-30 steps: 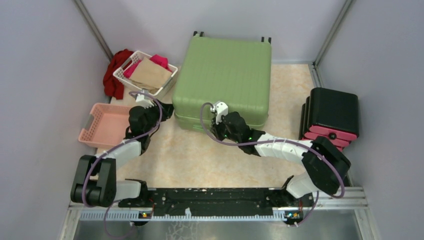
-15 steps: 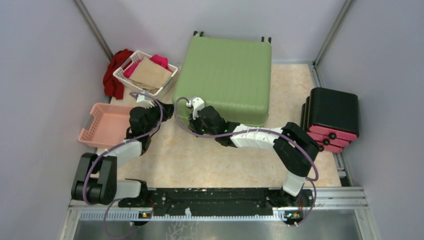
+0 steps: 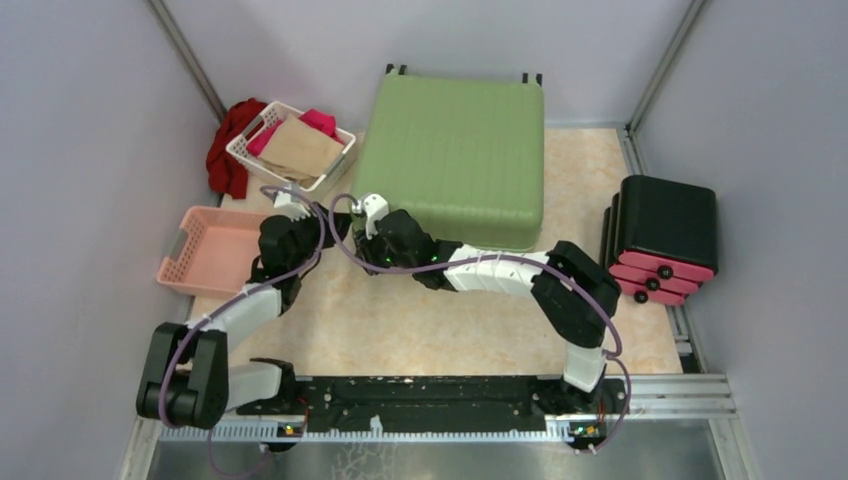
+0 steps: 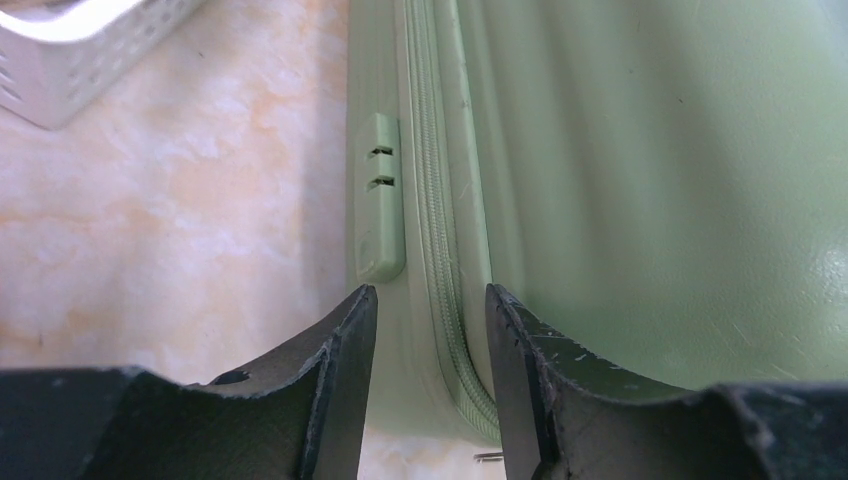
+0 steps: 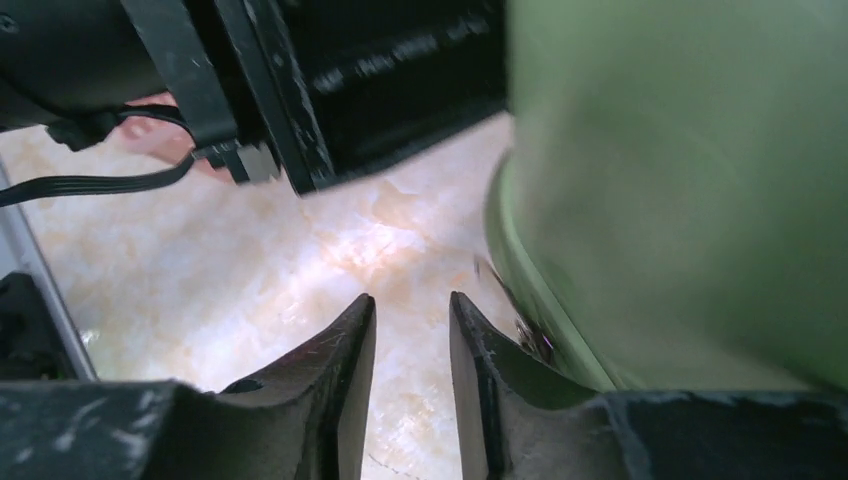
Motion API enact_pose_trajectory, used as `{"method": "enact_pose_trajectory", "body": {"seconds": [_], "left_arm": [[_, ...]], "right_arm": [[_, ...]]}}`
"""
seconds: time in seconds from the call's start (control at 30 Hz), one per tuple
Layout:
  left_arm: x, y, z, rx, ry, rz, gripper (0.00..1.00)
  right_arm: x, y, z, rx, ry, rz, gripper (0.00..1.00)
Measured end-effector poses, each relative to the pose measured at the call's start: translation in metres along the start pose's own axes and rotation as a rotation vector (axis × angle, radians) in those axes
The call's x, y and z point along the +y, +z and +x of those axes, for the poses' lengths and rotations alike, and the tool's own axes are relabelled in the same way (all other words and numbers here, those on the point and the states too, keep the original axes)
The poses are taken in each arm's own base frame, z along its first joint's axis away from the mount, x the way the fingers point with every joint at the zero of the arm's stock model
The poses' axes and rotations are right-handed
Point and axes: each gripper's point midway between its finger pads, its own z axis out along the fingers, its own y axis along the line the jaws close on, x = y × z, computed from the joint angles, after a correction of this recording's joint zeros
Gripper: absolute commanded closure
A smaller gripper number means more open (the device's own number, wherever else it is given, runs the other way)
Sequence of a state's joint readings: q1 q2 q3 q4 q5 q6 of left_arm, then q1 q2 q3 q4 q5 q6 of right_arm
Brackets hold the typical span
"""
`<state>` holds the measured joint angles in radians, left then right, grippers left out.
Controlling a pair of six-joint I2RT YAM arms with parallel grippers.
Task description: Open, take out, and arrange the luggage
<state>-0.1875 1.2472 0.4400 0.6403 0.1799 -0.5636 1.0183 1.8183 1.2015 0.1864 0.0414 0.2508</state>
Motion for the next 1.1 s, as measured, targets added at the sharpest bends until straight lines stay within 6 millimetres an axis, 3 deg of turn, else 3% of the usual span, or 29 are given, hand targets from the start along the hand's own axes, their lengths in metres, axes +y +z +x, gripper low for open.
{"method": "enact_pose_trajectory", "body": {"seconds": [0.13,0.2,0.27,0.37,0.53,0.7,0.77,0.97,1.1], "left_arm": [[-0.011,-0.014,0.006,0.046,0.005,0.005,0.42],[-0.018,-0.022,0.006,0.056,0.009,0.016,0.38],[-0.025,-0.033,0.004,0.067,0.014,0.031,0.36],[-0.046,-0.049,0.004,0.083,0.022,0.096,0.3],[-0.073,-0.073,0.0,0.096,0.015,0.2,0.27],[-0.09,-0.094,0.003,0.12,0.0,0.285,0.26],[-0.095,-0.102,0.007,0.126,0.008,0.319,0.26],[-0.086,-0.116,0.04,0.109,0.012,0.409,0.28],[-0.069,-0.114,0.075,0.183,-0.017,0.378,0.33]], "right_arm": [[0.015,-0.01,0.0,0.016,-0.084,-0.101,0.5],[0.016,-0.025,0.004,0.03,-0.14,-0.147,0.41],[0.012,-0.048,0.012,0.058,-0.2,-0.194,0.39],[0.0,-0.085,0.017,0.098,-0.297,-0.291,0.37],[-0.043,-0.136,0.024,0.184,-0.515,-0.39,0.35],[-0.055,-0.187,0.064,0.347,-0.824,-0.539,0.35],[-0.058,-0.202,0.071,0.378,-0.919,-0.574,0.35],[-0.065,-0.217,0.079,0.397,-1.033,-0.58,0.37],[-0.061,-0.235,0.092,0.469,-0.984,-0.621,0.51]]}}
